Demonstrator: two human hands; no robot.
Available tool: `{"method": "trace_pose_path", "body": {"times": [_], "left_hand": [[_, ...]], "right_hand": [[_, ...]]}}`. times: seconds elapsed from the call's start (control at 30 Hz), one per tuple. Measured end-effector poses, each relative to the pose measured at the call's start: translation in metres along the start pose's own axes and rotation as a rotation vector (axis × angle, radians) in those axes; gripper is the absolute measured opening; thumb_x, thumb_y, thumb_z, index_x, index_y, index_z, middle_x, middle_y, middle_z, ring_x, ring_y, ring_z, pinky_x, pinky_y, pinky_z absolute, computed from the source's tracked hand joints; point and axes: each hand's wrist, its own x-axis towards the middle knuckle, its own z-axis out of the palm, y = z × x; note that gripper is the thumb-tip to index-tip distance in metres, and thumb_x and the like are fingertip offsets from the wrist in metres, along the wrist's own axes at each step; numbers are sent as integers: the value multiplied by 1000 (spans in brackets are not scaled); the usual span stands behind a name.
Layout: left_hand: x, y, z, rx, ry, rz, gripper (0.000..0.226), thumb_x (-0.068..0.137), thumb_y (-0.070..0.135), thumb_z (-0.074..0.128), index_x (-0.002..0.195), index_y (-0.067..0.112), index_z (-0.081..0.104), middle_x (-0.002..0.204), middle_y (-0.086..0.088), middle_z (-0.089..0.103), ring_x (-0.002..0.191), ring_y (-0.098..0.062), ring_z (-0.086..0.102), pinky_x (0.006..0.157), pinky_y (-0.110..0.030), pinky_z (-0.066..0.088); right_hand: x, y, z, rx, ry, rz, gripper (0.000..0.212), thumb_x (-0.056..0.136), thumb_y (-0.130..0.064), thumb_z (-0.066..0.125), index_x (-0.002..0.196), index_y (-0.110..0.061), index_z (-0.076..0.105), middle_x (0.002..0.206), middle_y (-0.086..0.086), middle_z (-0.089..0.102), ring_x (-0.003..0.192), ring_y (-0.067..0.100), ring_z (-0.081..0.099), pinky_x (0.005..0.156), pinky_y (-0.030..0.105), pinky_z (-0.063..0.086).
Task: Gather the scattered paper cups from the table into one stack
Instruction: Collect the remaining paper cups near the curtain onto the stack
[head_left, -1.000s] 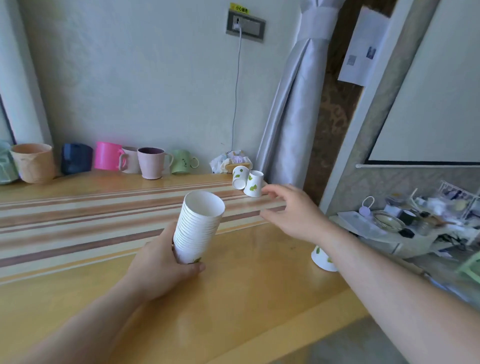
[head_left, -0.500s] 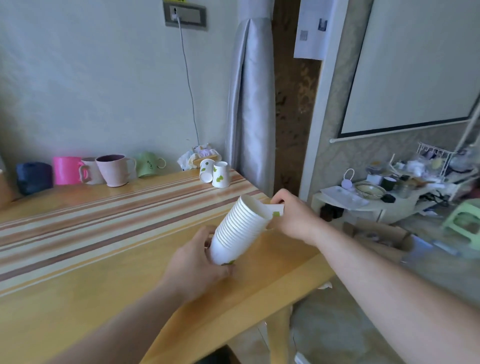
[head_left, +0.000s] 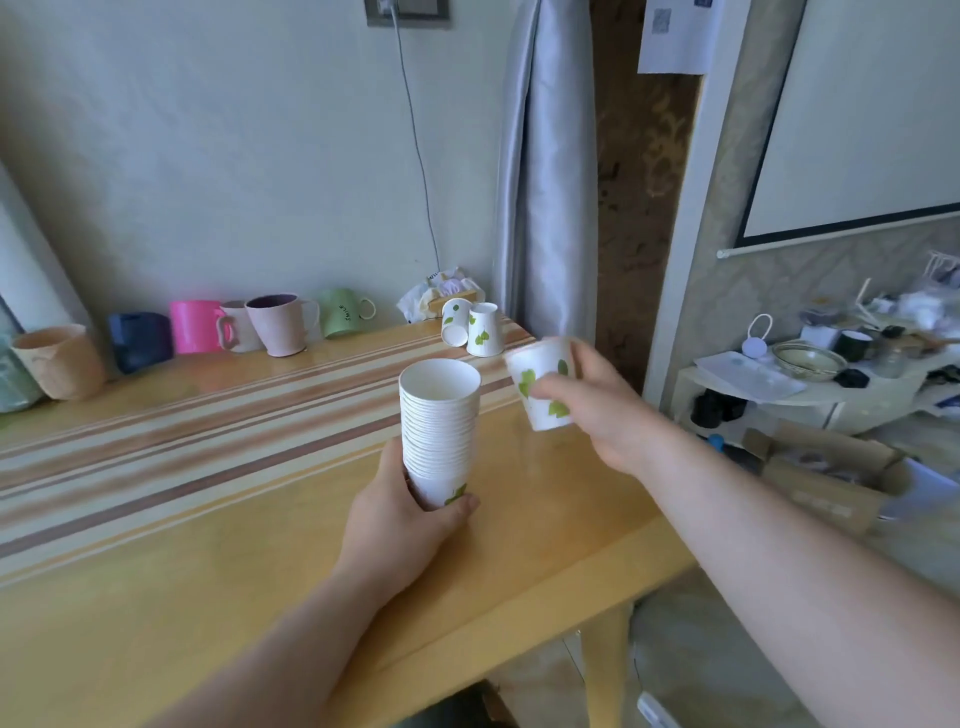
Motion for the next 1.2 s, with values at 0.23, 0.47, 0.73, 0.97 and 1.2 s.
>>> {"method": "trace_pose_path", "body": {"times": [0.23,0.47,0.73,0.97,1.2], "left_hand": [[0,0,-1,-11,6,3,73,76,51,89,132,48,44,113,30,66,104,-12,64,79,-32,47],[1,-5,-4,-40,-25,2,74,75,51,90,133,47,45,113,29,67,102,-6,65,76,-20,48],[53,-16,-37,-63,-11,-50,84,60,48,98,132,48,54,116,23,72,110,-13,69,92,-44,59],[115,-35,-46,-17,67,-96,73,69,43,96,128,41,53,112,19,69,108,-20,66,81,-39,52],[125,-61,-30,39,112,-35,66,71,49,92,121,44,50,102,31,68,96,-10,66,71,-27,48]], "right_hand": [[3,-44,59,439,-95,-197,61,71,-15,83,125,-28,57,123,8,71,102,25,73,85,42,59],[0,-18,79,159,-155,-273,91,60,-32,93,144,-39,57,142,5,65,130,34,63,111,57,54],[14,14,70,16,-248,-198,105,63,-44,94,150,-65,39,142,-2,59,123,20,64,106,43,57],[87,43,74,-91,-62,-76,86,82,-25,82,146,-66,40,134,-8,57,115,17,63,89,30,55],[212,43,85,-472,277,-37,99,83,-32,80,163,-42,24,148,5,32,131,30,49,108,37,49]]}}
